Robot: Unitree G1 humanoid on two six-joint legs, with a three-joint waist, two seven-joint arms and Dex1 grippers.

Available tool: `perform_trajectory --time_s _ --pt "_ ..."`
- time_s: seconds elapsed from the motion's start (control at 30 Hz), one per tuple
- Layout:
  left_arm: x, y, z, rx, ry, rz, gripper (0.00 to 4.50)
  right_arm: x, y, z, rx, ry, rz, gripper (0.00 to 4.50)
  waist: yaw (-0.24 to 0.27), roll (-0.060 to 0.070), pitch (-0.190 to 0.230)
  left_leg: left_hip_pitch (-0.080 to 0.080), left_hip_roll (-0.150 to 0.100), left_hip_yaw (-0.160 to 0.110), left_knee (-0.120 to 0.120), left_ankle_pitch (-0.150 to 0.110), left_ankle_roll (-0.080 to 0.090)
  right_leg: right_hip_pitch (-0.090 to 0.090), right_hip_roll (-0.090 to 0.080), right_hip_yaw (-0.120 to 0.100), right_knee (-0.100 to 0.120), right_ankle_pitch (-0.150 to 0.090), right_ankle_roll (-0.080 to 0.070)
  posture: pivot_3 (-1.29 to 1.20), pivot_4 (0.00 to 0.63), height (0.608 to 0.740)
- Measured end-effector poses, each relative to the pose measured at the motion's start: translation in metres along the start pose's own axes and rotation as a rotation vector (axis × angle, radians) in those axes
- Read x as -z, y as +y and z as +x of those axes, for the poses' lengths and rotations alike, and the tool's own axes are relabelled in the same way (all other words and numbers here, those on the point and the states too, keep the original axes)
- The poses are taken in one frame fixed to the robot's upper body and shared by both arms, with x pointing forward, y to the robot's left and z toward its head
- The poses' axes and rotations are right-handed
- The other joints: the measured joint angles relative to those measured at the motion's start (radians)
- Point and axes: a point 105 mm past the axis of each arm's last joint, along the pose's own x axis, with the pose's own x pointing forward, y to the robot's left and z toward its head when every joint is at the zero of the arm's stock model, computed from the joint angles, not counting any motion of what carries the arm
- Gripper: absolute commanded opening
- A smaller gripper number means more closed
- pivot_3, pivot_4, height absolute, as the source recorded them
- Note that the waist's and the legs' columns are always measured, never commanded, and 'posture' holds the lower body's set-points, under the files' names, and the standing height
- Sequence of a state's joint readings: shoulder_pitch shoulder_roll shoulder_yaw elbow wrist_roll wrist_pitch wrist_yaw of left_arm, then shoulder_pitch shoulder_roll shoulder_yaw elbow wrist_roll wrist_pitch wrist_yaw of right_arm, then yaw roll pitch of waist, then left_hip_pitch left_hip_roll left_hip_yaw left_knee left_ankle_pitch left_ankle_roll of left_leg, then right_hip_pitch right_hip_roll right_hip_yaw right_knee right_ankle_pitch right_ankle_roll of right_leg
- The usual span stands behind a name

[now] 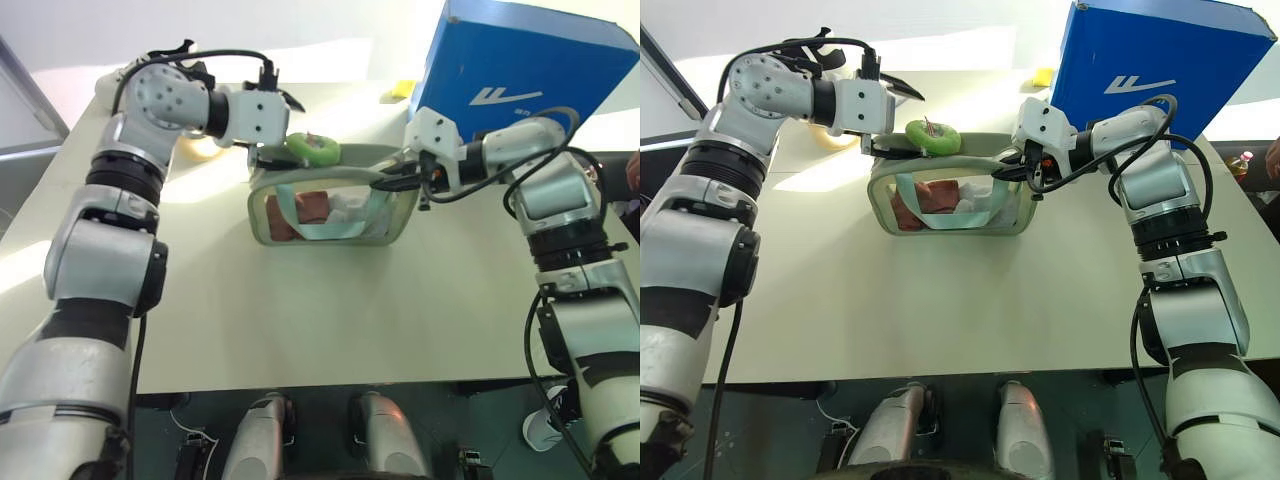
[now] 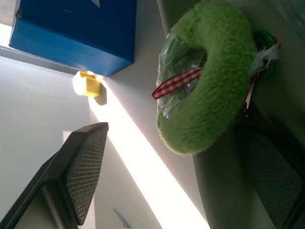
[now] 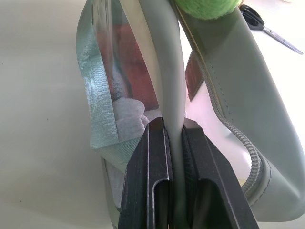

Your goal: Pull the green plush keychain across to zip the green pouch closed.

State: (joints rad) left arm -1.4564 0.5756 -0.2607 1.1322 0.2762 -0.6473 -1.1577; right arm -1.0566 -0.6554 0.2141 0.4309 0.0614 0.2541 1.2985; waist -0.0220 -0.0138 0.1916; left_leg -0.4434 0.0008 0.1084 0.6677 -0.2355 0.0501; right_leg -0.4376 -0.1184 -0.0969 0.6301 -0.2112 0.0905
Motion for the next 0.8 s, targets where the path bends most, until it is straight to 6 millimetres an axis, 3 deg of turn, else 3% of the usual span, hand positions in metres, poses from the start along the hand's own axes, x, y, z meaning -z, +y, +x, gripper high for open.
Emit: perform_trajectory --time_s 0.23,0.4,0.43,0.53,0.6,0.8 --pt "0.017 0.006 -0.03 0.002 0.082 -0.069 4.46 0.001 -0.001 0.0 0.001 0.0 0.001 0.0 0.003 0.0 0.0 0.0 0.0 0.0 0.0 0.0 0.0 0.0 0.0 0.0 0.0 0.0 0.0 0.0 0.15 0.74" --pt "-0.004 0.021 -0.05 -0.048 -0.068 -0.243 4.46 0.0 -0.002 0.002 -0.001 -0.006 0.0 0.0 0.0 0.0 0.0 -0.001 0.0 0.0 0.0 0.0 -0.001 0.0 0.0 0.0 0.0 0.0 0.0 0.0 0.15 0.74" --pt "-0.007 0.018 -0.051 -0.037 -0.09 -0.264 4.46 0.0 -0.002 0.002 -0.002 -0.006 0.0 0.0 0.0 0.001 0.0 0.0 0.0 0.0 0.0 0.001 -0.002 0.0 0.0 0.0 0.001 0.0 0.0 0.0 0.15 0.74" --pt "-0.005 -0.023 -0.047 0.056 -0.135 -0.444 4.46 0.0 -0.002 0.002 -0.003 -0.007 0.001 0.0 -0.003 0.002 -0.001 0.001 0.0 0.0 0.0 0.003 -0.004 0.0 0.0 0.001 0.002 0.0 0.0 0.0 0.15 0.74" --pt "-0.005 -0.038 -0.045 0.088 -0.137 -0.512 4.46 0.0 -0.003 0.002 -0.001 -0.004 0.002 0.0 0.0 0.002 0.0 0.0 0.0 0.0 0.001 0.003 -0.005 0.0 0.001 0.001 0.001 0.0 0.0 0.0 0.15 0.74" --pt "-0.009 -0.068 -0.041 0.099 -0.094 -0.558 4.46 0.001 -0.003 0.001 0.002 0.002 0.004 0.0 0.003 0.002 -0.001 0.001 0.0 -0.001 0.001 0.003 -0.005 0.002 0.001 0.001 0.001 0.0 0.0 0.0 0.15 0.74"
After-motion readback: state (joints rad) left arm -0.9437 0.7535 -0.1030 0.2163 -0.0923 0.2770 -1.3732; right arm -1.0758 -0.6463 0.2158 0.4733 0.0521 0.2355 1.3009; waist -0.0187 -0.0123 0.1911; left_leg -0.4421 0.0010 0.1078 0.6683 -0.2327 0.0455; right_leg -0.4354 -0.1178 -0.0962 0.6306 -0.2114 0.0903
